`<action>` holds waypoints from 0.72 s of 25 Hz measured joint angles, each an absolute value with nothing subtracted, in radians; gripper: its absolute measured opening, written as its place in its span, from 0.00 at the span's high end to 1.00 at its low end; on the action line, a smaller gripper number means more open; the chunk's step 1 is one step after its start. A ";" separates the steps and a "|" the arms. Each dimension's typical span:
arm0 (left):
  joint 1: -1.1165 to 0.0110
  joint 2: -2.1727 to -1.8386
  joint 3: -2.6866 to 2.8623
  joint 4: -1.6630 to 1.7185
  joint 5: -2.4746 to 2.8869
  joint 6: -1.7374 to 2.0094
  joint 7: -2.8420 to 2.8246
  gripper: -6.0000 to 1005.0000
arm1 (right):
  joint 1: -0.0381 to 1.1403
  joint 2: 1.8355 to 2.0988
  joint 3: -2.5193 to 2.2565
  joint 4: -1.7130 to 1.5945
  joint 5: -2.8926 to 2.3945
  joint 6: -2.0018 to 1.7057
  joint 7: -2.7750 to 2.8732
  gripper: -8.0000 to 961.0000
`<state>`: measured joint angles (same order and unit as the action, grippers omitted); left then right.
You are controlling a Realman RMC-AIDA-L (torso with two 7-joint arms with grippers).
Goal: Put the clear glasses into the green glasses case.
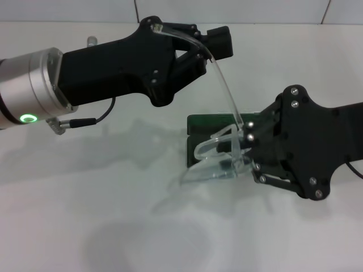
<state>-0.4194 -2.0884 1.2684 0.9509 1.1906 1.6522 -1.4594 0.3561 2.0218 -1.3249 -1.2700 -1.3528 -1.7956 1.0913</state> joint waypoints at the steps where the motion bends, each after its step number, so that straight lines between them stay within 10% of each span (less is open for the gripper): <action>1: -0.418 -2.088 1.269 0.951 1.190 1.653 -1.463 0.94 | 0.356 2.022 -1.323 -1.267 -1.353 -1.790 1.088 0.87; 18: -0.430 -2.085 1.256 0.926 1.187 1.771 -1.499 0.94 | 0.360 2.019 -1.309 -1.220 -1.346 -1.745 1.068 0.86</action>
<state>-0.4295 -2.0846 1.2563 0.9255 1.1869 1.7713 -1.4987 0.3599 2.0187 -1.3093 -1.2202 -1.3457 -1.7453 1.0677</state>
